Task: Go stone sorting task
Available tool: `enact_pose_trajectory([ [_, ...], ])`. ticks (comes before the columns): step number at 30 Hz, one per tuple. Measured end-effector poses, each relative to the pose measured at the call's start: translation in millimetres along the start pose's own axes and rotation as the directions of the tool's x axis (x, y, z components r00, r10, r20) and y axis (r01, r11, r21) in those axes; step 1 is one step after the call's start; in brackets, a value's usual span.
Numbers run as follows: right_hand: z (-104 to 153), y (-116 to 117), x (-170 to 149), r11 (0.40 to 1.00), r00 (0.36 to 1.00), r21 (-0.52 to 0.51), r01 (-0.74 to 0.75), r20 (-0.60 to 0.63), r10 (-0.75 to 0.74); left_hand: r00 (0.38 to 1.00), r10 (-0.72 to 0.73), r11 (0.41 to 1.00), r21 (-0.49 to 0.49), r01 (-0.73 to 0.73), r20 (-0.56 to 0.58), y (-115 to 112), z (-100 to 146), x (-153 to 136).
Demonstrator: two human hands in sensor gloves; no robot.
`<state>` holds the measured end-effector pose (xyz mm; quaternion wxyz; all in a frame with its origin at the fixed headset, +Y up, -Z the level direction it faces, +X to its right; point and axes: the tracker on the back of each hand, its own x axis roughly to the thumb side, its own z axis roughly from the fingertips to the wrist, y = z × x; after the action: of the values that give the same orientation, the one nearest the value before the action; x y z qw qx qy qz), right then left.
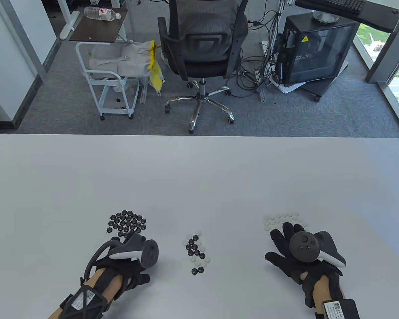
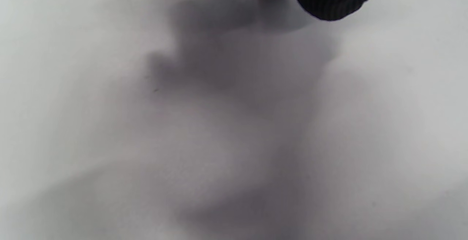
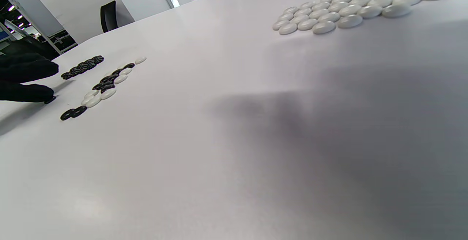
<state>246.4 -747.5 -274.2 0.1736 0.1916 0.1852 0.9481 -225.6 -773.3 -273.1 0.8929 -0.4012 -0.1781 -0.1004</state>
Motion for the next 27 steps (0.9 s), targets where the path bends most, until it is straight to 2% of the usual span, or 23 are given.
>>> enact_pose_trajectory([
  [6,-2,1,0,1.0,1.0,0.013,0.001,-0.01,-0.001,0.983,0.096,0.995,0.008,-0.096,-0.159,-14,8,-60],
  [12,-4,3,0,1.0,1.0,0.027,-0.001,-0.017,0.002,0.952,0.193,0.981,0.017,-0.195,-0.239,-8,-1,-96],
  [21,-3,1,-1,1.0,1.0,0.021,0.005,-0.021,-0.004,0.936,0.229,0.971,-0.003,-0.239,-0.267,17,-18,-108],
  [27,-4,3,0,1.0,1.0,0.031,0.004,-0.017,-0.004,0.933,0.235,0.97,-0.001,-0.245,-0.273,24,-23,-108],
])
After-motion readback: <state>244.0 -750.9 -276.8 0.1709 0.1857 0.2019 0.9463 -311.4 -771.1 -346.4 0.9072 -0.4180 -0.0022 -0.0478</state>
